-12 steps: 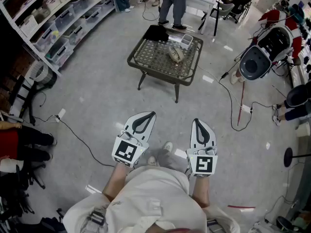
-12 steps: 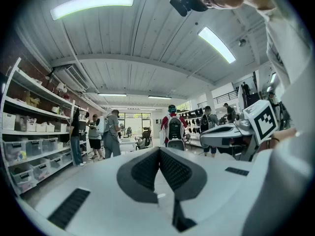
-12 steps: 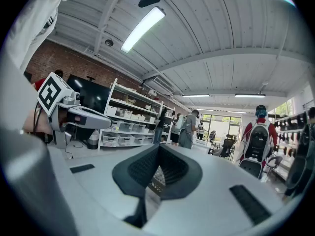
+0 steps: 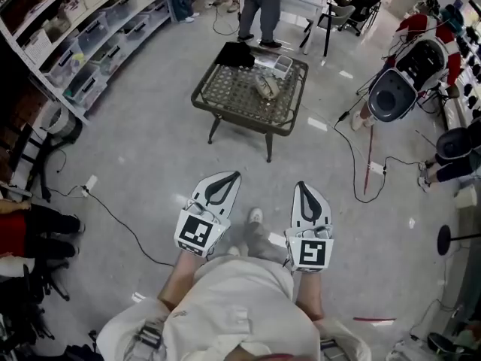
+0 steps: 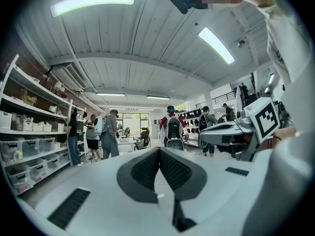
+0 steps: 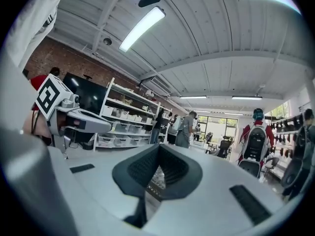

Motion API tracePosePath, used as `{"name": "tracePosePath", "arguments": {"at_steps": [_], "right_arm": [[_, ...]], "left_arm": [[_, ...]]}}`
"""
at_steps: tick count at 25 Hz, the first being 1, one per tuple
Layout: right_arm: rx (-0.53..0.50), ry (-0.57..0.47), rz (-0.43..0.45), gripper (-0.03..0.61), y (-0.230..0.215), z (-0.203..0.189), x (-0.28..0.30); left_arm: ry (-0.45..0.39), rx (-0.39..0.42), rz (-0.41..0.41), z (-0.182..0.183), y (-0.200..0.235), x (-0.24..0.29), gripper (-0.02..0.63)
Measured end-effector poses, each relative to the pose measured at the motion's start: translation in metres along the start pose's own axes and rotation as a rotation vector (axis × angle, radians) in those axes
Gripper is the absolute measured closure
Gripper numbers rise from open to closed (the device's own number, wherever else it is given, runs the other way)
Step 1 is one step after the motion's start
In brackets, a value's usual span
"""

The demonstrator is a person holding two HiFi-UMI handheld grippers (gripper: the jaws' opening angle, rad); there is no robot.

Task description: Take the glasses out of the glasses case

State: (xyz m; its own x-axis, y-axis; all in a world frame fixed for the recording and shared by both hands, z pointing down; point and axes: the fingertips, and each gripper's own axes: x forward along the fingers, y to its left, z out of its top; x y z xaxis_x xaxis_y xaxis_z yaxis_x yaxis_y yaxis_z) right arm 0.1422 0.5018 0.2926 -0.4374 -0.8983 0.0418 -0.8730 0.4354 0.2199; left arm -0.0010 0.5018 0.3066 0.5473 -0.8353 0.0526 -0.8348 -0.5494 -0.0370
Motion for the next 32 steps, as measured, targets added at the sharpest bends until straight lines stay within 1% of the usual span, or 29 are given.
{"name": "tracePosePath", "arguments": {"at_steps": [3,6,9,13,15,21,29,32], "right_arm": [[0.000,0.006,-0.002,0.574,-0.006,0.000,0.017],[0.010,-0.007,0.027,0.574,-0.011,-0.008,0.037],[0.023,-0.003,0.032,0.574,-0.027,-0.014,0.059],[0.035,0.010,0.037,0.574,-0.057,-0.016,0.090],[0.044,0.009,0.043,0.573,-0.071,-0.016,0.106],[0.054,-0.012,0.099,0.574,-0.100,-0.019,0.158],[0.045,-0.055,0.178,0.574,-0.122,-0.021,0.209],[0.059,-0.050,0.201,0.574,-0.129,-0.025,0.219]], "left_arm": [[0.005,0.002,-0.001,-0.002,0.009,0.014,0.602],[0.020,-0.004,0.012,-0.010,0.022,0.030,0.602],[0.033,-0.008,0.017,-0.012,0.030,0.055,0.602],[0.026,0.005,0.023,-0.005,0.043,0.097,0.602],[0.026,0.004,0.035,-0.001,0.050,0.114,0.603],[0.040,0.021,0.086,0.009,0.070,0.159,0.601],[0.051,0.027,0.169,0.012,0.093,0.195,0.601],[0.058,0.027,0.189,0.013,0.095,0.203,0.602]]}}
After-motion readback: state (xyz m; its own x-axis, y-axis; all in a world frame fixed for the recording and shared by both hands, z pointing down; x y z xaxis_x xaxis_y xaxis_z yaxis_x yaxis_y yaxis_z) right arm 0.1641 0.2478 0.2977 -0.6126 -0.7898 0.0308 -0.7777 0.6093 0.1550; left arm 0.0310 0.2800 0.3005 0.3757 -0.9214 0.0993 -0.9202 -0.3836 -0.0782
